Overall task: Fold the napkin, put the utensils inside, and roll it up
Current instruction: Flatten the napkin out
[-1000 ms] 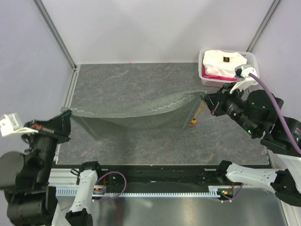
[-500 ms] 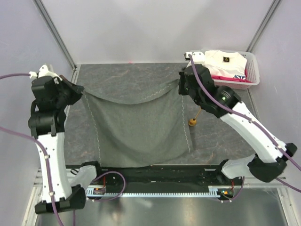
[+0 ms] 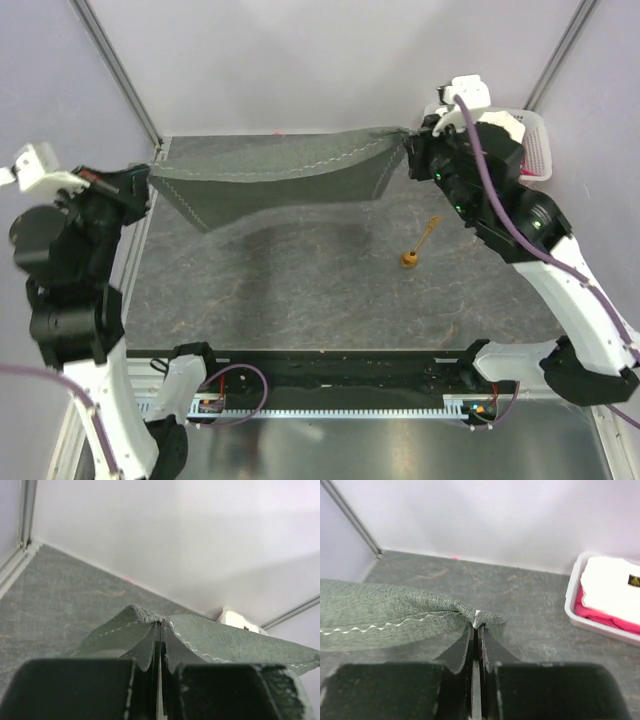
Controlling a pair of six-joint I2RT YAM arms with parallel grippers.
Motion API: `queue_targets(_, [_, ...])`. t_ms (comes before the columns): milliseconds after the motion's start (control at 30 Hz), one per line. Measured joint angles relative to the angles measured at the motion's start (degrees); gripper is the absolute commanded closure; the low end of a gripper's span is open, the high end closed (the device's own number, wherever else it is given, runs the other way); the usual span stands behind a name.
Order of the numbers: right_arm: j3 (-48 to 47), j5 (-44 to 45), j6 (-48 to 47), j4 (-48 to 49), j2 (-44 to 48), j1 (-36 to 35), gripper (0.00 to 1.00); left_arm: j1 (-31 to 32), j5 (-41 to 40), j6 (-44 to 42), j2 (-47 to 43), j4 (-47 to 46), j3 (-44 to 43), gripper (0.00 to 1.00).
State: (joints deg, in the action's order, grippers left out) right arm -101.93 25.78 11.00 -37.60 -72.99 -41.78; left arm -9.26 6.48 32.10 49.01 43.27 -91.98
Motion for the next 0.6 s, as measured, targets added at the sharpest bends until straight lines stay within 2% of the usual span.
queue_targets(200, [0.07,-4.04,-1.42,0.66,6.69,0.0,1.0,0.0,-2.21,-0.04,-6.75,2.36,-7.78,0.98])
queue_targets(400, [-5.7,-7.37,-1.18,-0.59,6.23,-0.35,1.0,0.02,-4.09,-0.09,-8.26,5.09,-16.83,0.98])
queue_targets(500, [-8.09,-7.37,-0.94,-0.59,4.2,-0.39,1.0,0.02,-4.59,-0.09,-7.76,5.75,-17.4,0.98])
queue_targets(600, [-8.76,-5.66,-0.96,-0.35,1.07,-0.31,1.0,0.0,-5.05,-0.09,-6.29,5.42,-13.62,0.98])
